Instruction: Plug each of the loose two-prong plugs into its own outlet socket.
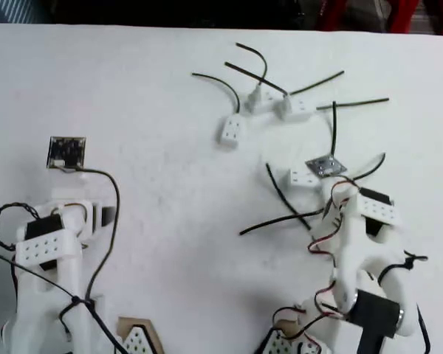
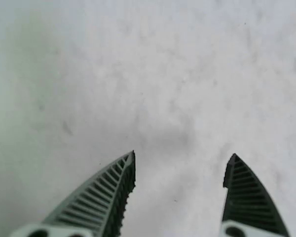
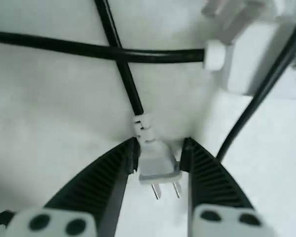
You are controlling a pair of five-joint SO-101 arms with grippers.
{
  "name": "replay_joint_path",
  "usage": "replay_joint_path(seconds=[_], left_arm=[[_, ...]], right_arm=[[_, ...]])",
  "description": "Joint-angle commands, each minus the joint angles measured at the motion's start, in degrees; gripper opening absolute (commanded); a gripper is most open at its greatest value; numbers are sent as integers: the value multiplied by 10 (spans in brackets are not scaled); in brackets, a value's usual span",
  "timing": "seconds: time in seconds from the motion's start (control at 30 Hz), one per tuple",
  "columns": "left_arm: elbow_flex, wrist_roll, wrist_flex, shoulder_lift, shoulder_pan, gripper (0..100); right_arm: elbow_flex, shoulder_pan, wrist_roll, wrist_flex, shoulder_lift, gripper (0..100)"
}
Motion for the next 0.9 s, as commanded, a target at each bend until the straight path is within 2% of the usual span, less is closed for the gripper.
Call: replay_joint_path(seconds=[0.0,0.17,0.4,0.53,0.7,0.77,0.87], left_arm=[[-3,3,-11,-12,-1,286],[-3,3,-11,-12,-1,286],[-3,3,-11,-12,-1,286],[-3,3,-11,-12,-1,286],[-3,3,-11,-12,-1,286],[-3,3,-11,-12,-1,286],[-3,3,-11,-12,-2,286]], right_arm=[[-20,25,25,-8,18,115],[-20,26,46,-8,21,12],[-31,22,39,-5,-33,17],[-29,6,-33,-7,-113,17],[-3,-50,-143,-8,-158,18],[16,-73,-160,-8,-153,22],[27,-80,-161,-6,-145,84]])
